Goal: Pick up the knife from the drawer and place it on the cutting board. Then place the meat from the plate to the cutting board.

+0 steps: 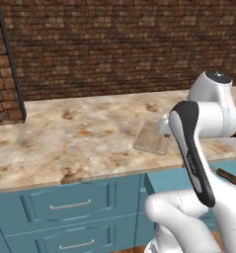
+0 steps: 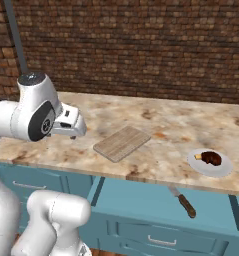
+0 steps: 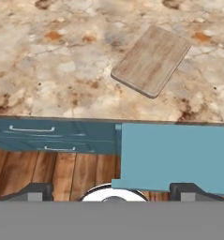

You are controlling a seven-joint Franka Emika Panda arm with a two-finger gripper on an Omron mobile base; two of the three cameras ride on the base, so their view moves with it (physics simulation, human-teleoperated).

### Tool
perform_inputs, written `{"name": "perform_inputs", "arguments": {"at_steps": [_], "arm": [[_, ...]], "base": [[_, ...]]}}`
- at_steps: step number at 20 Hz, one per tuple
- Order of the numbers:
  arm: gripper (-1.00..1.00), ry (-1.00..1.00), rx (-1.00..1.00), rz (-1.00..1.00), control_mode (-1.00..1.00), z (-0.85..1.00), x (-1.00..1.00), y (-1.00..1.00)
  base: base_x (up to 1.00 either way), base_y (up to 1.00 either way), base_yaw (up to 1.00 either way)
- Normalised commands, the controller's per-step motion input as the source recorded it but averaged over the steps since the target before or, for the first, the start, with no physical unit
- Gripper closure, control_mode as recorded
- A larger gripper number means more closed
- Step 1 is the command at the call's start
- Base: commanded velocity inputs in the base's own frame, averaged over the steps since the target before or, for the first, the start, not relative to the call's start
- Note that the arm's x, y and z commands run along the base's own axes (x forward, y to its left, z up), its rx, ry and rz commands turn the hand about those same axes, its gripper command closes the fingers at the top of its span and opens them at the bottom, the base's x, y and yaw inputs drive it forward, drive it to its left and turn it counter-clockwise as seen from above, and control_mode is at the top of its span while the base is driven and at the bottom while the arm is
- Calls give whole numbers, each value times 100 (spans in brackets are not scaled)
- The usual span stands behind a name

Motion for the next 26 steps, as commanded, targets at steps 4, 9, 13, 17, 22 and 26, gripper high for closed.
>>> {"name": "perform_inputs", "arguments": {"at_steps": [4, 9, 13, 17, 22, 26], "arm": [[-100, -14, -4, 0, -100, -4, -53, 0], [-100, -10, -1, -2, -100, 0, -47, 10], [-100, 0, 0, 0, 100, 0, 0, 0], [-100, 0, 0, 0, 100, 0, 0, 0], [-100, 0, 0, 0, 100, 0, 0, 0], [-100, 0, 0, 0, 100, 0, 0, 0]], "base": [[0, 0, 0], [0, 0, 0], [-16, 65, -10], [-9, 54, -44], [0, 0, -54], [-2, 2, -55]]}}
